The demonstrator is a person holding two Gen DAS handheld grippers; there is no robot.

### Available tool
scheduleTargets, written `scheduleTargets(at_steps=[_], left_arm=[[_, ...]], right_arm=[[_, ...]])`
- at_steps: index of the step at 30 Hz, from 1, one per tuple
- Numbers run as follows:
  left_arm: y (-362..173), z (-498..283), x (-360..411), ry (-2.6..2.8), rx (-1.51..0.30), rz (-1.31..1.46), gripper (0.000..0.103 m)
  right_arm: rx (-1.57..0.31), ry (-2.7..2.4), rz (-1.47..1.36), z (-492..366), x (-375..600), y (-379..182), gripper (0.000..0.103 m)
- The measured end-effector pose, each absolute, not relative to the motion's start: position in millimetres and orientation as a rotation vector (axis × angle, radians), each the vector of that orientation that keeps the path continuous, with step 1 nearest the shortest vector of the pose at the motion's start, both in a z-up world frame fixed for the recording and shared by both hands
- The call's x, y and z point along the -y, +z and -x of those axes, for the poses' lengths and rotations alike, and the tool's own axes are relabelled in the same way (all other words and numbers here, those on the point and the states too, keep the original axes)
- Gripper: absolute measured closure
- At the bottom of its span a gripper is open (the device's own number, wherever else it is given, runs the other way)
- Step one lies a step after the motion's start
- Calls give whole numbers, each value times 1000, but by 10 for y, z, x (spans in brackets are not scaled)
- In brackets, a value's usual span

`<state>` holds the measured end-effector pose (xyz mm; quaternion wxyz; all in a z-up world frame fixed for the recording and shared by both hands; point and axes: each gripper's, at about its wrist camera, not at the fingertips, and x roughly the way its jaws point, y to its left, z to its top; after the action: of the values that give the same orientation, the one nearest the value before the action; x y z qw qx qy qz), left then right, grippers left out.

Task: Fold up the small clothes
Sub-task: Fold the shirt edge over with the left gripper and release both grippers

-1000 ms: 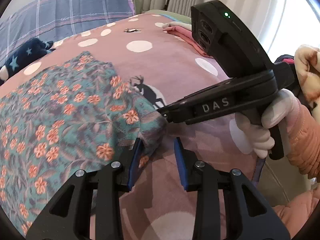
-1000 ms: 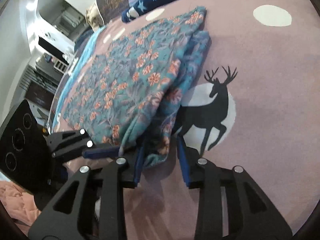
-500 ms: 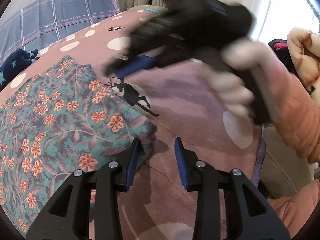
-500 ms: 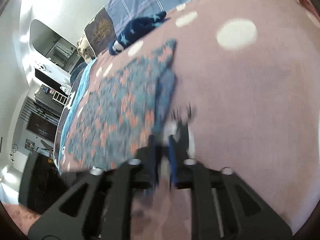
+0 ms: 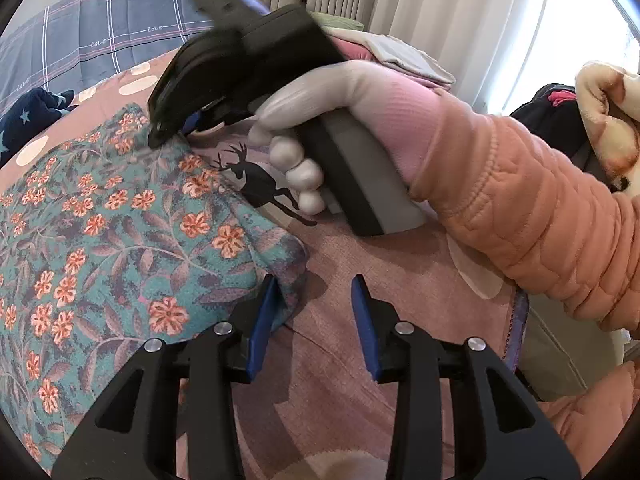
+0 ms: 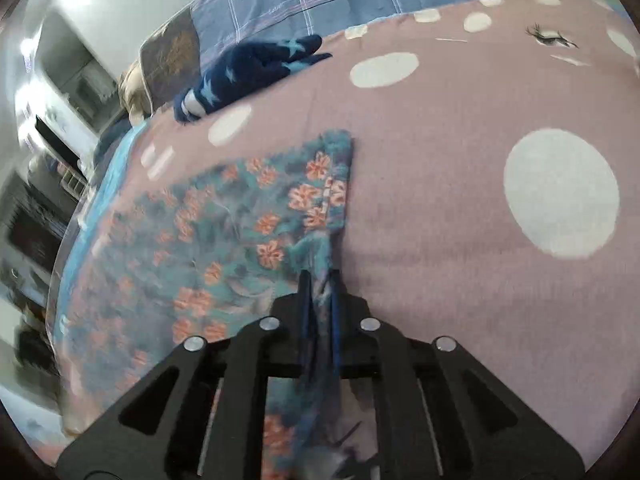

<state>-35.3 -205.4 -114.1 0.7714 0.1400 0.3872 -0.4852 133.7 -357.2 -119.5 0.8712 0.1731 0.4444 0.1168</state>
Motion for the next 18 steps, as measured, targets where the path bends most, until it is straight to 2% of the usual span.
scheduleTargets(at_steps=[3,4,5,10,15,18], left_arm=[[-1145,322,1971,-1050,-850,-267,65],[-1135,322,1915,-1050,-853,-244,65],[-1124,323,1846,-1048,-855,-220,65],[-984,295,1202,-940,-826,-76,65],[-813,311,85,-667,-738,76,65],[-773,272,-554,-510,-696,174,65]], right_arm=[[-902,242,-403,-1215,3677,-1114,83],[-897,208,-371,-1146,3675,-1043,73],[-886,184,-339,-1075,3672,-974,70],[-824,215,-254,-699,3554,-645,69],[-846,267,-136,-492,3096,-589,57],[-837,302,-76,-482,2766,-499,41]])
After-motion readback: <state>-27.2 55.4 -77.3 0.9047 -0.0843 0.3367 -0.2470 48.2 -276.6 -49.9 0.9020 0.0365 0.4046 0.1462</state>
